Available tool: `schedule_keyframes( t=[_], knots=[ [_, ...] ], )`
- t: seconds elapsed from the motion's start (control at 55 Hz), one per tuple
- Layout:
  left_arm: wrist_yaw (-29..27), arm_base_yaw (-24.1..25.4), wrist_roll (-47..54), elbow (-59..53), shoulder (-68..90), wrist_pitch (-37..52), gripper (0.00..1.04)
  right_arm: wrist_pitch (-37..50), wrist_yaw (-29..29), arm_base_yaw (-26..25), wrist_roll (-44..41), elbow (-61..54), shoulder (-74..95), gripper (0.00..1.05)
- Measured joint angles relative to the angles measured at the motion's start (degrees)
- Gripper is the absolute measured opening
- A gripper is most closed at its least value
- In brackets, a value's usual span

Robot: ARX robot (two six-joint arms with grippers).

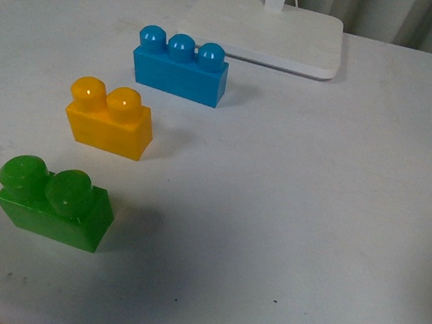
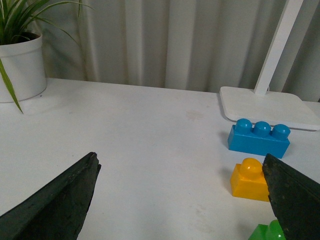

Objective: Insert yellow block into base center

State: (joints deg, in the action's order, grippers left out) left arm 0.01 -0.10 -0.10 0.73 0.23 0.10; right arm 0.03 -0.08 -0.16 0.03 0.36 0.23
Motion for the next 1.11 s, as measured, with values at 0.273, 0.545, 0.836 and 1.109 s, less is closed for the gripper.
schedule_keyframes(
  t=[0.273, 0.545, 0.836, 1.109],
  knots=[
    [0.0, 0.0, 0.0, 0.0, 0.0, 0.0, 0.98, 0.0, 0.0, 0.0, 0.0, 0.0, 0.0, 0.96],
    [0.0, 0.0, 0.0, 0.0, 0.0, 0.0, 0.98, 0.0, 0.0, 0.0, 0.0, 0.0, 0.0, 0.96],
    [0.0, 0.0, 0.0, 0.0, 0.0, 0.0, 0.98, 0.0, 0.0, 0.0, 0.0, 0.0, 0.0, 0.96],
    [0.0, 0.0, 0.0, 0.0, 0.0, 0.0, 0.98, 0.0, 0.0, 0.0, 0.0, 0.0, 0.0, 0.96]
  ],
)
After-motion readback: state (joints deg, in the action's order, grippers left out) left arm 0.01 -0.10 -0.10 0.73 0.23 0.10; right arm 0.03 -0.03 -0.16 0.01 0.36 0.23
